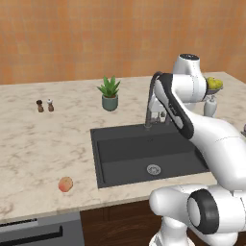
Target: Put the colander in the sink, put the peach in the colander, and turn on the sink faucet and pour water over the colander.
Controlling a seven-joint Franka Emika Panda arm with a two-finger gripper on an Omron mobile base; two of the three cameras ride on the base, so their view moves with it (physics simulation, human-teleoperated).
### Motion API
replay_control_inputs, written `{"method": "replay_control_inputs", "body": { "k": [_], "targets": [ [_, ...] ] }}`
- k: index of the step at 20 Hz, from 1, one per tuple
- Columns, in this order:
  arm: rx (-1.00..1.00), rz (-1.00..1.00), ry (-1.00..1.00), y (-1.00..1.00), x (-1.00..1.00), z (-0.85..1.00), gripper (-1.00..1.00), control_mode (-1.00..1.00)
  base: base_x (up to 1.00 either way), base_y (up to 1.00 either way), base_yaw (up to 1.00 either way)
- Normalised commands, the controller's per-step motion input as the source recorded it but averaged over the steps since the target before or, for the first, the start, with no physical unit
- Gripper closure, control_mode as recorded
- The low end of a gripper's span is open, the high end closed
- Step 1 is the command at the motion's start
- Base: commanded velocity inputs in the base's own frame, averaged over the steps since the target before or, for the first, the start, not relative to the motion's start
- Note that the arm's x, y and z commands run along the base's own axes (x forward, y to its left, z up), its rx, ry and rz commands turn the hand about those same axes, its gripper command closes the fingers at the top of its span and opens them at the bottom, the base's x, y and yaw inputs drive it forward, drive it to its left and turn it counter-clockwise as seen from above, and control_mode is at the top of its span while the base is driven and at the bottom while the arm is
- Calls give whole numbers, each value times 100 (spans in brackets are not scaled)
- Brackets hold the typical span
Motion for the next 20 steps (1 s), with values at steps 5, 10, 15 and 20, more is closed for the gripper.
{"method": "replay_control_inputs", "body": {
  "k": [5,10,15,20],
  "targets": [
    [0,2,-4,5,-41,-3,-100,-100,0,0,0],
    [0,1,-22,39,-92,-11,-100,-100,0,0,0],
    [0,0,-13,67,-84,-31,-100,-100,0,0,0],
    [0,0,2,92,-42,-30,-100,-100,0,0,0]
  ]
}}
